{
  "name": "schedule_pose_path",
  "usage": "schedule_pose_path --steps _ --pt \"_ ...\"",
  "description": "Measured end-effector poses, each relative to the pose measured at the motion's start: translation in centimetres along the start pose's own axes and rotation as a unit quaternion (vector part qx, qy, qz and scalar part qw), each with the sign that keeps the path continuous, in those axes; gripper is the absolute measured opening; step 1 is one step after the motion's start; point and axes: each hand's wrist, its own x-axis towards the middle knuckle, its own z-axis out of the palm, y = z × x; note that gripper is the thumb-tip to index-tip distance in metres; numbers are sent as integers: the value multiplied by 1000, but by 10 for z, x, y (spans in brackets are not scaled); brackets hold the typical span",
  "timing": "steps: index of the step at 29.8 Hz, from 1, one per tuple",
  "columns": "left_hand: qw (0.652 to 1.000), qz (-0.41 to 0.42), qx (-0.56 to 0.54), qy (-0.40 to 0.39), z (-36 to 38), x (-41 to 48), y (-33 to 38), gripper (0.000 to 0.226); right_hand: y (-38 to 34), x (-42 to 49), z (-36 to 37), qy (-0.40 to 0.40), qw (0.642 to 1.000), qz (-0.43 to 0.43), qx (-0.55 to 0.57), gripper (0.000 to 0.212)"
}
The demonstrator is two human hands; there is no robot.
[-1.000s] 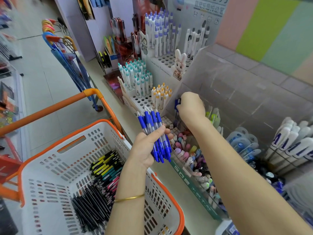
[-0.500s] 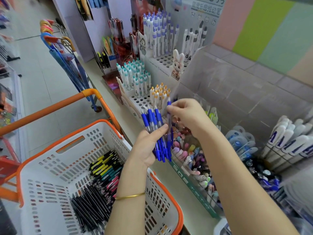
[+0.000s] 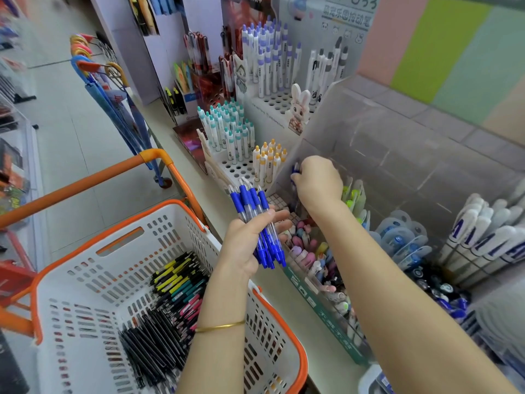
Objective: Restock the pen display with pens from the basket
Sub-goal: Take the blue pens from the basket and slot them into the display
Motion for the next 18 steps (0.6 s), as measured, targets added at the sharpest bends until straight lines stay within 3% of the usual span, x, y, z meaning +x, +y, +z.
schedule_pose_path --steps 3,7,8,11,13,15,18 --pt "1000 2 2 -7 0 -2 2 11 2 0 4 -31 999 14 -10 7" --pt "1000 3 2 -14 2 -2 4 12 0 -6 -12 33 996 -26 78 18" --pt "1000 5 5 -14 2 -1 4 13 -1 -11 -17 9 992 -34 124 23" --pt "999 9 12 -30 5 -2 4 13 -6 -30 -26 -181 962 -23 204 38" --pt "999 7 16 -43 6 -3 4 15 -4 -35 -26 -240 940 -8 243 32" --pt "999 -4 17 -38 4 -2 3 19 -1 -35 -28 -226 941 -10 251 26" --pt "1000 -24 2 3 0 3 0 19 -2 -30 -32 -96 952 -10 291 23"
